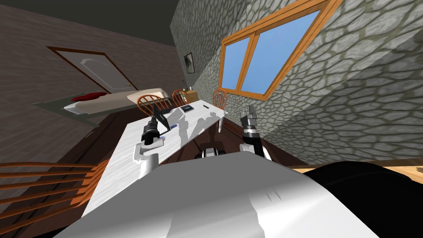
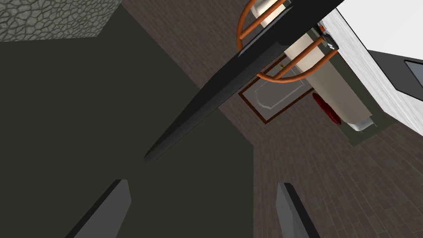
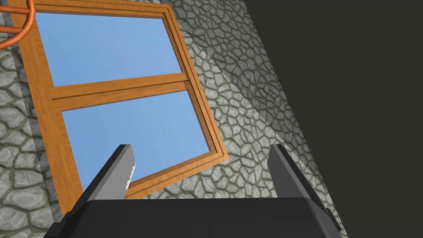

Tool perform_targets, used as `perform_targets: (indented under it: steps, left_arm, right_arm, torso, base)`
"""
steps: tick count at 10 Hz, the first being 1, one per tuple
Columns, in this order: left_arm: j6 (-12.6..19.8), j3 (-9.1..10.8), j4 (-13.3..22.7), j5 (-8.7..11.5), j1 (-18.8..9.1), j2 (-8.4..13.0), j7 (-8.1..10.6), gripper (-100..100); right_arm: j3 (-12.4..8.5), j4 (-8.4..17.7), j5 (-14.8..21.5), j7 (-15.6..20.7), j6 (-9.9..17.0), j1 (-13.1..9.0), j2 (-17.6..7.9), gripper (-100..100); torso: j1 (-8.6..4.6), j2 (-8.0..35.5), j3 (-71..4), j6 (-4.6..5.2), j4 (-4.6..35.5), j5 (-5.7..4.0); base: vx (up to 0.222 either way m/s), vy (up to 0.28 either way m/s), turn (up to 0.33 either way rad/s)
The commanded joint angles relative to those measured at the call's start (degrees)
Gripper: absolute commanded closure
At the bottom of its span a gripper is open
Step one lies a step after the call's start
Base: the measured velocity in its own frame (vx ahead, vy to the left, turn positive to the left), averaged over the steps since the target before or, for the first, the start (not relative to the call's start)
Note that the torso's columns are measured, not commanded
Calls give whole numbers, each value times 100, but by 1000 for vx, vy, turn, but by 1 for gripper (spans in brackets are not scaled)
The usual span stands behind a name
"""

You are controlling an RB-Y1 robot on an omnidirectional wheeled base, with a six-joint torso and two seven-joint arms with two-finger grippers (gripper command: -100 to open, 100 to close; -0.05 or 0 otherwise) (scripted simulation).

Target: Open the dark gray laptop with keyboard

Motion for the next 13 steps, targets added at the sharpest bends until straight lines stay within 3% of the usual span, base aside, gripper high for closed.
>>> perform_targets:
  steps: [1,4,6,7,8,10,11,12,13]
  left_arm:
    - [274,160,244,-103,-209,75,-92,-100]
    - [514,365,579,-223,-453,230,-195,-100]
    - [468,341,579,-213,-459,216,-181,-100]
    - [467,339,577,-212,-459,214,-180,100]
    - [182,54,865,74,-692,501,8,100]
    - [68,34,1359,239,-692,608,8,100]
    - [-216,-219,1556,503,-928,969,196,100]
    - [-332,-273,1701,690,-928,1002,196,100]
    - [-332,-273,1896,690,-928,1002,196,100]
  right_arm:
    - [0,0,0,0,0,0,0,0]
    - [0,0,0,0,0,0,0,0]
    - [-1,0,0,0,0,-1,-1,0]
    - [-1,0,0,0,0,-1,-1,0]
    - [-1,0,0,0,0,-1,-1,0]
    - [0,0,0,0,0,-2,0,0]
    - [0,0,0,0,0,-2,0,0]
    - [0,0,0,0,0,-2,0,0]
    - [0,0,0,0,0,-2,0,0]
  torso:
    - [-8,3,1,0,0,-2]
    - [2,5,3,0,1,0]
    - [13,16,10,-1,4,3]
    - [13,18,11,-1,5,4]
    - [5,12,8,2,5,1]
    - [-14,18,18,23,14,8]
    - [2,-5,2,19,-11,20]
    - [-8,-12,-7,27,-5,7]
    - [-15,-10,-5,16,2,-4]
  base:
    - [77,-89,-24]
    - [73,-86,-26]
    - [18,-21,-1]
    - [0,0,0]
    - [-40,-33,-14]
    - [-24,-32,-21]
    - [-44,-43,-40]
    - [-42,-45,-46]
    - [-5,-21,-13]
